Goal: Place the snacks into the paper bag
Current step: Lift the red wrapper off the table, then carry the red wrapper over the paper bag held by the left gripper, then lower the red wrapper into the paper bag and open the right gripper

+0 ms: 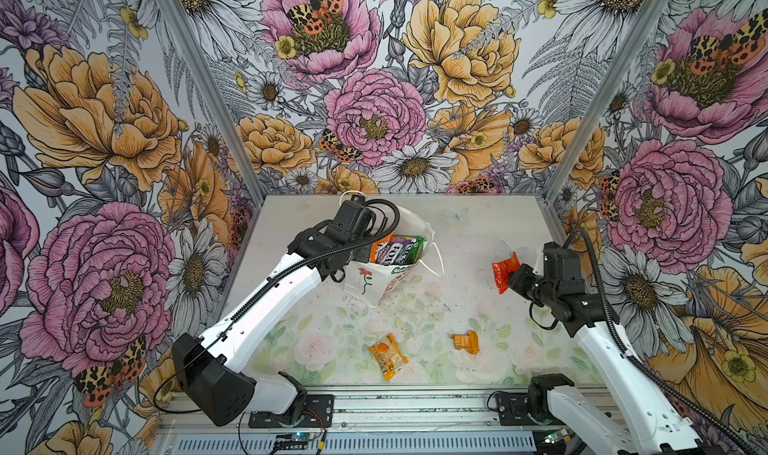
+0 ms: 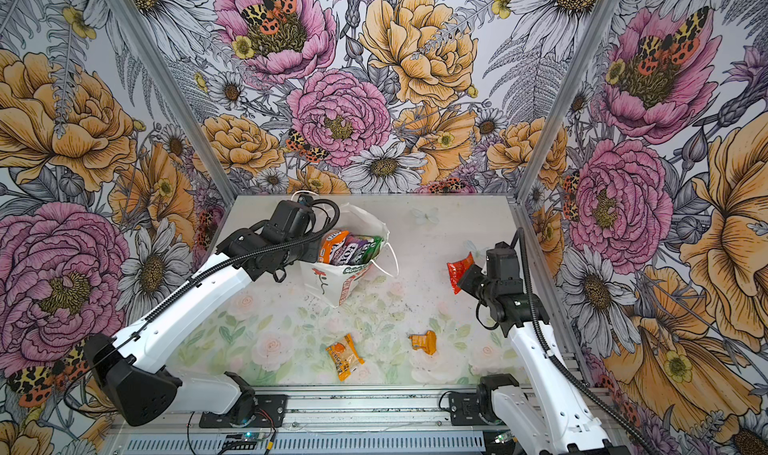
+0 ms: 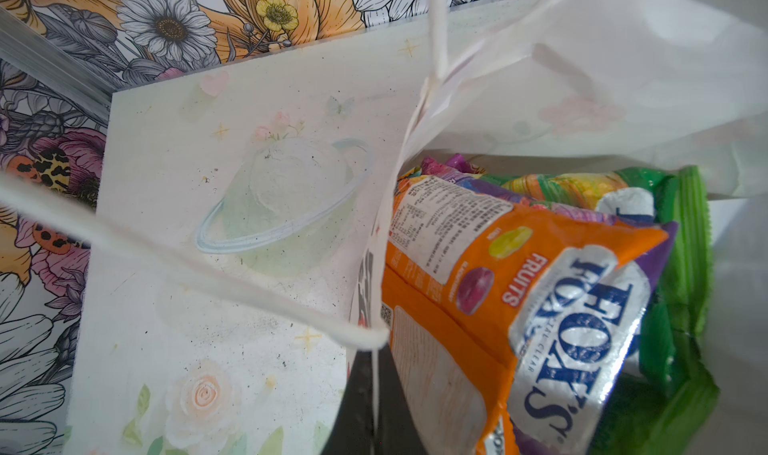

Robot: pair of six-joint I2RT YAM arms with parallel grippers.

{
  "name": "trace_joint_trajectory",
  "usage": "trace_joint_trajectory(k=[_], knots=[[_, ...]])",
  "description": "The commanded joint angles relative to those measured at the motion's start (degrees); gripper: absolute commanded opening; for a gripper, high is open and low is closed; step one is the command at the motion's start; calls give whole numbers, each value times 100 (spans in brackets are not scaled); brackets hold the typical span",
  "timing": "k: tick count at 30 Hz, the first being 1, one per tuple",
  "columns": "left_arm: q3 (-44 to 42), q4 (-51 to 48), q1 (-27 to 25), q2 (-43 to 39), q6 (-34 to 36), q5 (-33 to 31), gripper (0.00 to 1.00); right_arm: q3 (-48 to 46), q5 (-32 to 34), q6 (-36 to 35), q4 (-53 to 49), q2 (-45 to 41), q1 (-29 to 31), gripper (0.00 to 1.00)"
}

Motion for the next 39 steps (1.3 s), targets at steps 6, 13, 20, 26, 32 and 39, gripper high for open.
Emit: trace_joint_trajectory(k=[6, 13, 20, 26, 32, 39], knots=[[11, 316, -40, -228, 60, 21, 0, 1173, 262, 78, -122, 199, 514, 0], [7, 320, -42, -251, 49, 22, 0, 2380, 901, -106, -114, 966, 1676, 0], [5, 320, -49, -181, 52, 25, 0, 3308, 1655, -519, -115, 1870, 2864, 0], [3, 319, -77, -218, 62, 2, 0, 4060, 1790, -865, -149, 2773, 3511, 0], [11, 323, -77, -243, 66, 21, 0, 4642, 2006, -1115, -258, 3489, 3940, 0], [7, 316, -84, -250, 65, 21, 0, 4934, 2249, -1345, -314, 4022, 3982, 0]])
